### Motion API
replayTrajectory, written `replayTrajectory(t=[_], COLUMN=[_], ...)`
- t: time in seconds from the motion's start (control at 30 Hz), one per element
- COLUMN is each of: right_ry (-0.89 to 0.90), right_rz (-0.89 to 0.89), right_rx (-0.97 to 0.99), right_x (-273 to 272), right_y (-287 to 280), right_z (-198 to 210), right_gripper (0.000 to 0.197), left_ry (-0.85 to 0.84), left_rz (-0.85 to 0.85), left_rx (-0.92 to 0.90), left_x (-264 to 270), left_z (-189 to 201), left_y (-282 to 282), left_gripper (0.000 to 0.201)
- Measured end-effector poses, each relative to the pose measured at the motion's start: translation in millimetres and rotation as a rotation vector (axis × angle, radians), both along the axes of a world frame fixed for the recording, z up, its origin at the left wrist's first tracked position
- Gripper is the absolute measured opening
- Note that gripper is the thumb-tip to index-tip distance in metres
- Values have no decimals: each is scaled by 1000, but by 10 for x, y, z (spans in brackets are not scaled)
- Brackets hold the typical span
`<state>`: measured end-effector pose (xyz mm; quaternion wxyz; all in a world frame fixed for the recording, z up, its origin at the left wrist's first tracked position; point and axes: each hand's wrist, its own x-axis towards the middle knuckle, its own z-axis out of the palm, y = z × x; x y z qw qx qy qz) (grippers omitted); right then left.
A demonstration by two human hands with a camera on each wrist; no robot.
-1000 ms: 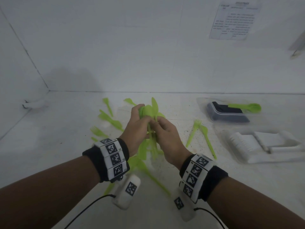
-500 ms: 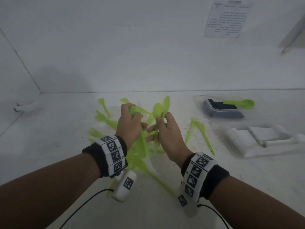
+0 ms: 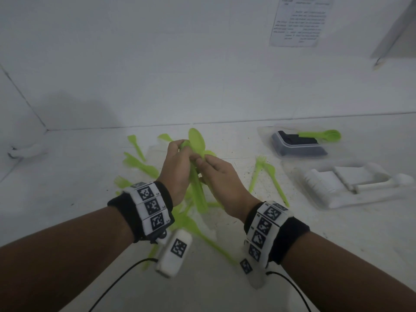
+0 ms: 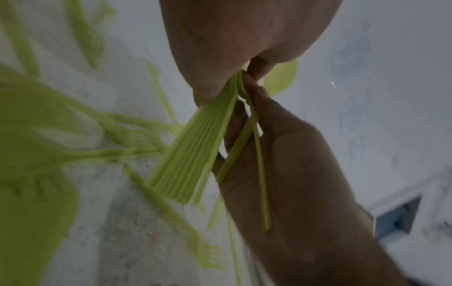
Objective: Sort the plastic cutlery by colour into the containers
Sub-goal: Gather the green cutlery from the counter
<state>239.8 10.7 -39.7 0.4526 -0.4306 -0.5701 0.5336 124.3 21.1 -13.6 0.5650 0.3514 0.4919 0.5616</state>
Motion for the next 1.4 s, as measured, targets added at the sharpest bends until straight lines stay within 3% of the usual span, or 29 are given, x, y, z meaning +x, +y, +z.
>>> replayTrajectory(t=[0.13, 0.27, 0.37, 0.47, 0.63, 0.9, 1.17, 1.4], right_ry=[63, -9, 9, -70, -148, -201, -356, -173], right_rz=[-3, -114, -248, -192, -49, -93, -129, -129], right_rx=[-34, 47, 115, 59, 120, 125, 293, 128], right_x=[28, 24, 93, 149, 81, -11, -109, -216], right_y=[8, -39, -31, -13, -31, 4, 100, -49], right_z=[-21, -50, -64, -77, -82, -88, -168, -38], right_gripper=[31, 27, 22, 41, 39, 39, 31, 28], left_ry=[-48, 176, 234, 274, 268, 58, 194, 312], left_rz=[64, 129, 189, 231, 216, 120, 66, 202], left_rx=[-49, 29, 78, 80, 130, 111, 164, 213], left_x=[4, 56, 13, -48, -13, 17, -34, -122], left_z=[-22, -38, -26, -60, -49, 21, -53, -106], left_y=[30, 46, 41, 70, 62, -9, -67, -35], left_gripper=[29, 23, 20, 20, 19, 19, 31, 32])
